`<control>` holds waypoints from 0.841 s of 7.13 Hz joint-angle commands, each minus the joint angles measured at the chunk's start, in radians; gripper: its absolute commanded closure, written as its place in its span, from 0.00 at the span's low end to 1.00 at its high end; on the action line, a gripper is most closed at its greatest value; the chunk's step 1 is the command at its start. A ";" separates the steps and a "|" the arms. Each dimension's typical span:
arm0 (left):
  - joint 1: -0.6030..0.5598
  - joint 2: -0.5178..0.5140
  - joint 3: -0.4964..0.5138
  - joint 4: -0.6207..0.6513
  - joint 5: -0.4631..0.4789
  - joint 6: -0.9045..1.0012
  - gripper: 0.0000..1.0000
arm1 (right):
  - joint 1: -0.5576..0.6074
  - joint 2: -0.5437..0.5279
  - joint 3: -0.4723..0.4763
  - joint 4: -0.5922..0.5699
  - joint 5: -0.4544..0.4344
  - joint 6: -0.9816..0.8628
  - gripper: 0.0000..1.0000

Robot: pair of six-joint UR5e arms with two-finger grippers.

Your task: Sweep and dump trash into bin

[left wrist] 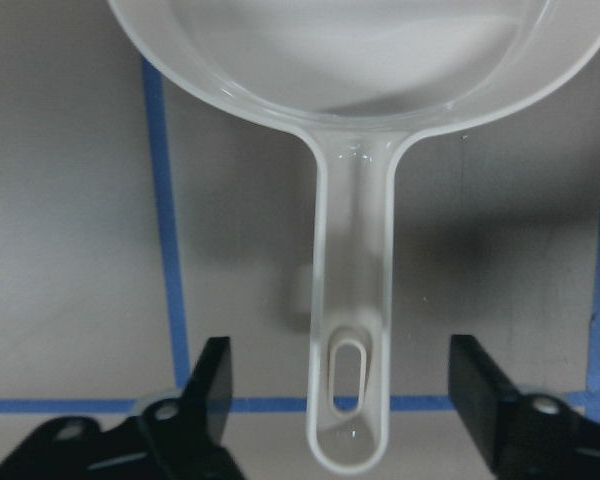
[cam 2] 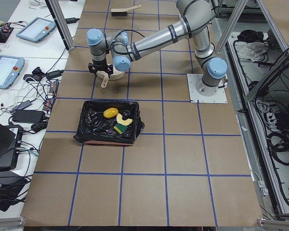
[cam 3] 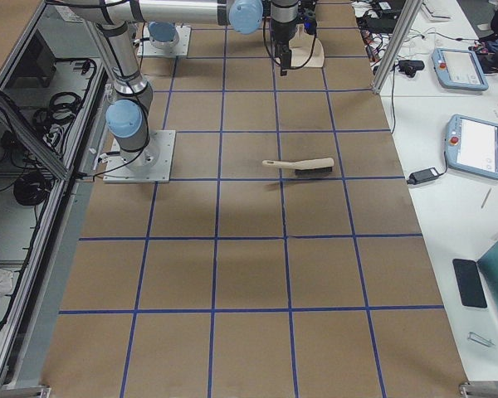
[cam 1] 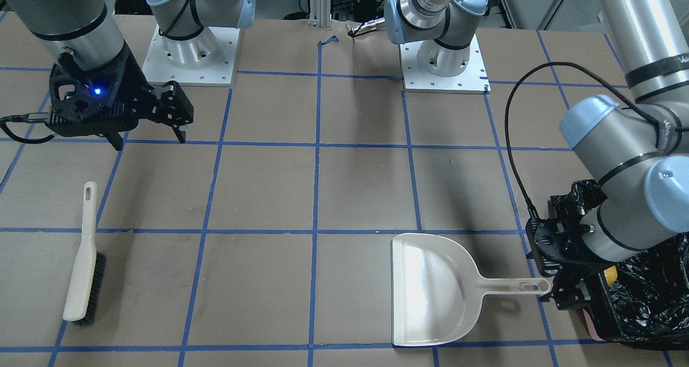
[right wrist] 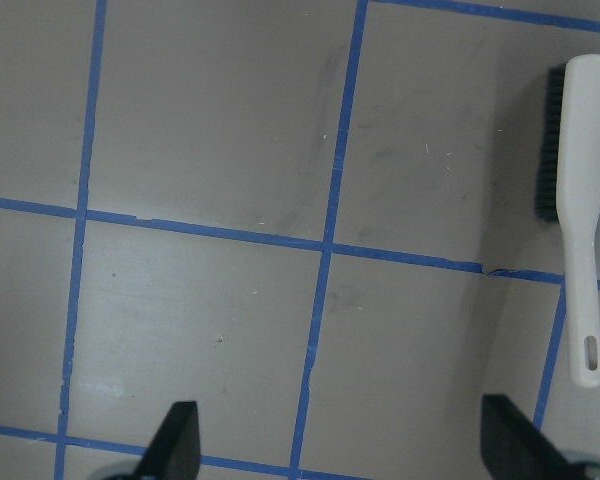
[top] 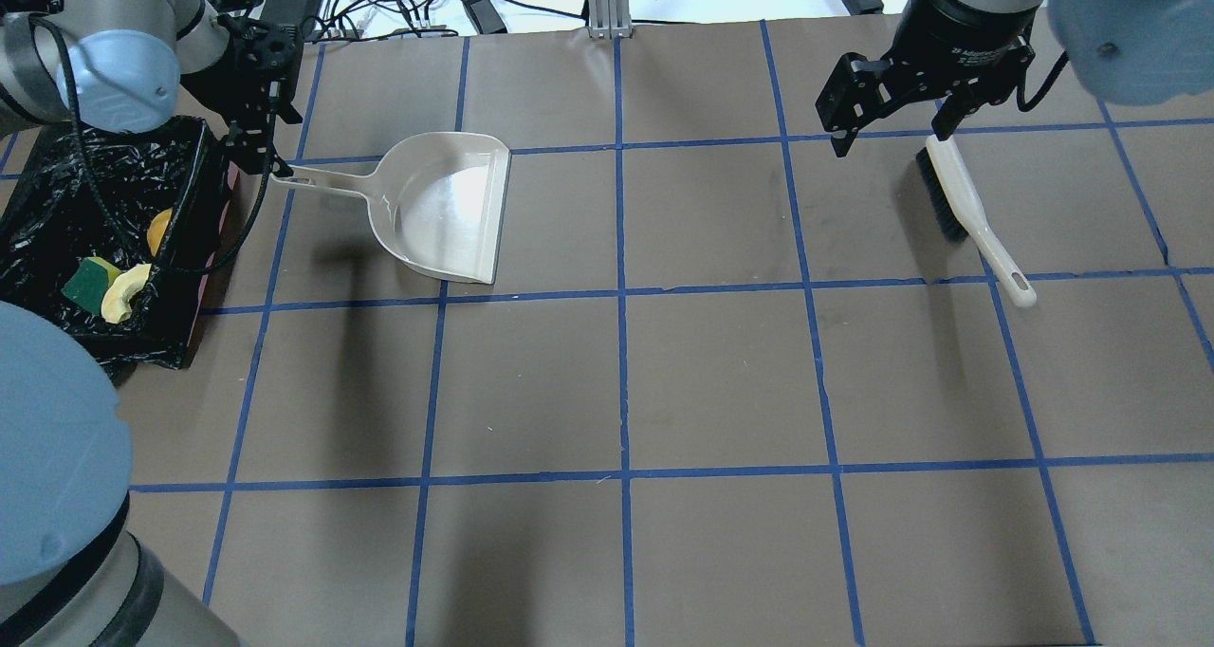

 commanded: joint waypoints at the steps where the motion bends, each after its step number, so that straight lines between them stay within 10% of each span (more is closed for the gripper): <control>1: -0.005 0.117 0.000 -0.073 -0.006 -0.140 0.17 | 0.000 0.000 0.000 0.001 0.000 0.004 0.00; 6: -0.132 0.307 -0.017 -0.219 0.014 -1.117 0.15 | 0.000 -0.003 0.002 0.003 -0.003 0.004 0.00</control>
